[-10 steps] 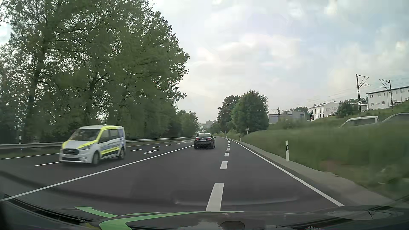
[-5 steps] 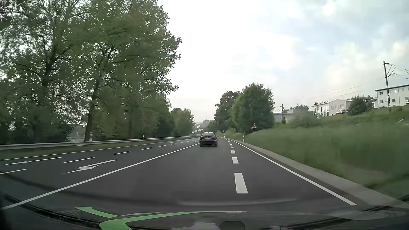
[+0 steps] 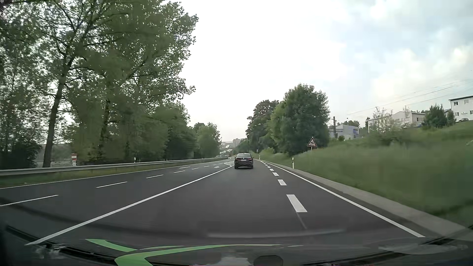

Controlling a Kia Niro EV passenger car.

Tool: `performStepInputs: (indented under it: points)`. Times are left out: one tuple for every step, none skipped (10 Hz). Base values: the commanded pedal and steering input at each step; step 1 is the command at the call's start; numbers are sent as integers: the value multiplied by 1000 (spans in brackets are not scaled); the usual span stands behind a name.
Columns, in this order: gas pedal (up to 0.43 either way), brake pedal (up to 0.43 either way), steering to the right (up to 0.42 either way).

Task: Follow the waypoints while adhering to traffic rules and regulations

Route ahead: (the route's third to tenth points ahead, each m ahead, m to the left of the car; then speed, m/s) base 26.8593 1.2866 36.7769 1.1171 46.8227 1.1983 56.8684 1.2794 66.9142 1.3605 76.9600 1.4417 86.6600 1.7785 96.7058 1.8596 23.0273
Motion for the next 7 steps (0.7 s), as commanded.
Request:
performStepInputs:
  points:
    - [799, 0, 2]
    - [799, 0, 2]
    - [799, 0, 2]
    - [799, 0, 2]
    - [799, 0, 2]
    - [791, 0, 2]
    - [791, 0, 3]
